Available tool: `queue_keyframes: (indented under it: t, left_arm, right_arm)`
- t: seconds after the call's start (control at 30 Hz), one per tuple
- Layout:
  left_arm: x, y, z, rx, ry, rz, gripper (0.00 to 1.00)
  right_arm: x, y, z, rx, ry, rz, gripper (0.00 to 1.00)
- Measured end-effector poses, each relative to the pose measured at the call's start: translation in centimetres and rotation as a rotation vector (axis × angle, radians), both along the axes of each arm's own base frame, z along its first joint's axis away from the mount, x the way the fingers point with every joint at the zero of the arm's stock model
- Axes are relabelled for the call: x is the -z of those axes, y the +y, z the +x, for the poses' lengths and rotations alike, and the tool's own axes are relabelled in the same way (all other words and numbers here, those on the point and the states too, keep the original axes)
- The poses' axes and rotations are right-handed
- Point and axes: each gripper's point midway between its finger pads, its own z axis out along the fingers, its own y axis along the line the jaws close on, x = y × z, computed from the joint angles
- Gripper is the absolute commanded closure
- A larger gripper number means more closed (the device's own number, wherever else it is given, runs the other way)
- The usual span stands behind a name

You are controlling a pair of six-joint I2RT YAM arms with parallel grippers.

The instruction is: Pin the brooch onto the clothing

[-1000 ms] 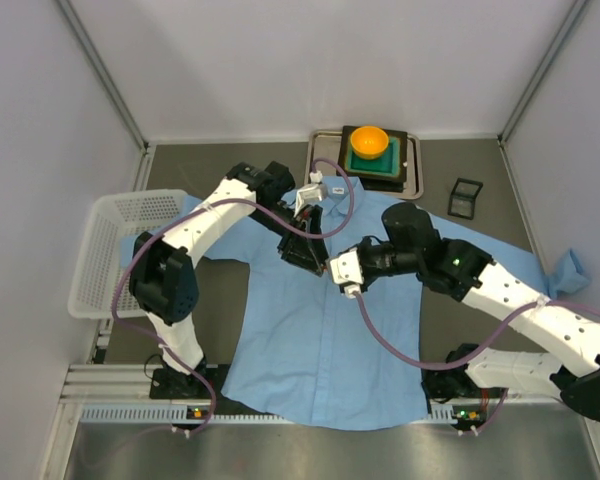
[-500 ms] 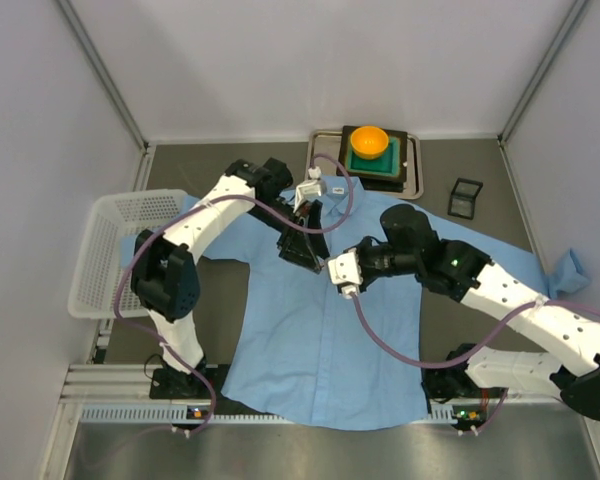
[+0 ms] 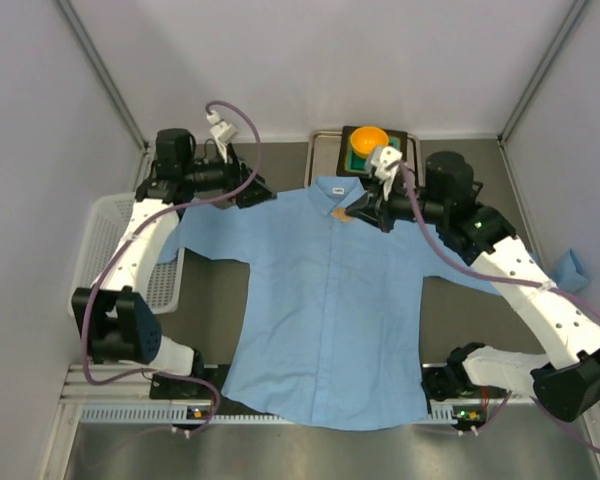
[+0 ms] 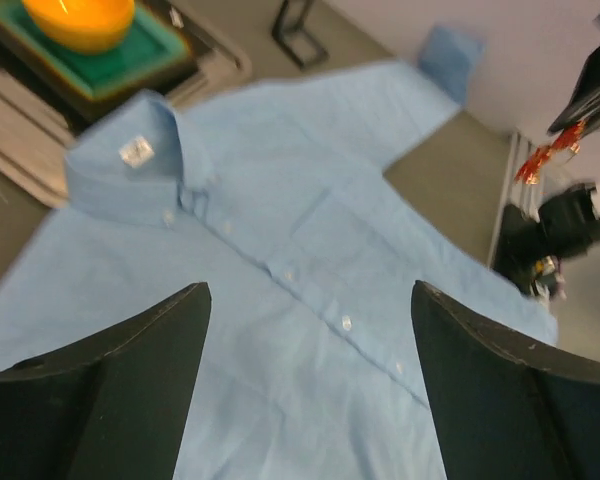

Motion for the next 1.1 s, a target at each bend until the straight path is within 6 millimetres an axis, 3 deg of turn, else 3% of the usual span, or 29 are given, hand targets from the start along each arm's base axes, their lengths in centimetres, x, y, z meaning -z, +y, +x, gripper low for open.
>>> queue_keyframes:
  t: [0.13, 0.23, 0.33, 0.5, 0.8, 1.1]
  left_arm:
    - [-5.1, -0.8, 0.4, -0.074, -0.115, -0.122, 0.27]
    - [-6.8, -2.5, -1.1, -0.039, -0.148, -0.206, 0.37]
    - [-7.0, -4.9, -3.0, 0.031, -0.134, -0.265, 0.46]
    - [-6.9, -7.9, -6.1, 0.145, -0.082, -0.322, 0.49]
    - [-9.0, -8.3, -7.8, 0.196, -0.089, -0.379, 0.48]
    - [-9.1, -8.8, -9.4, 0.261, -0.077, -0.376, 0.46]
  right_arm:
    - [-2.5, -0.2, 1.5, 0.083, 0.172, 0.18, 1.0]
    - [-4.2, 0.2, 1.6, 0.086, 0.281, 0.299, 1.0]
    - [-5.8, 1.0, 1.1, 0.05, 0.362, 0.4, 1.0]
    - [-6.5, 1.7, 0.0, -0.007, 0.457, 0.465, 1.0]
    - [-6.5, 2.1, -0.9, -0.064, 0.497, 0.476, 1.0]
    - [-6.1, 2.1, -1.1, -0.069, 0.51, 0.472, 1.0]
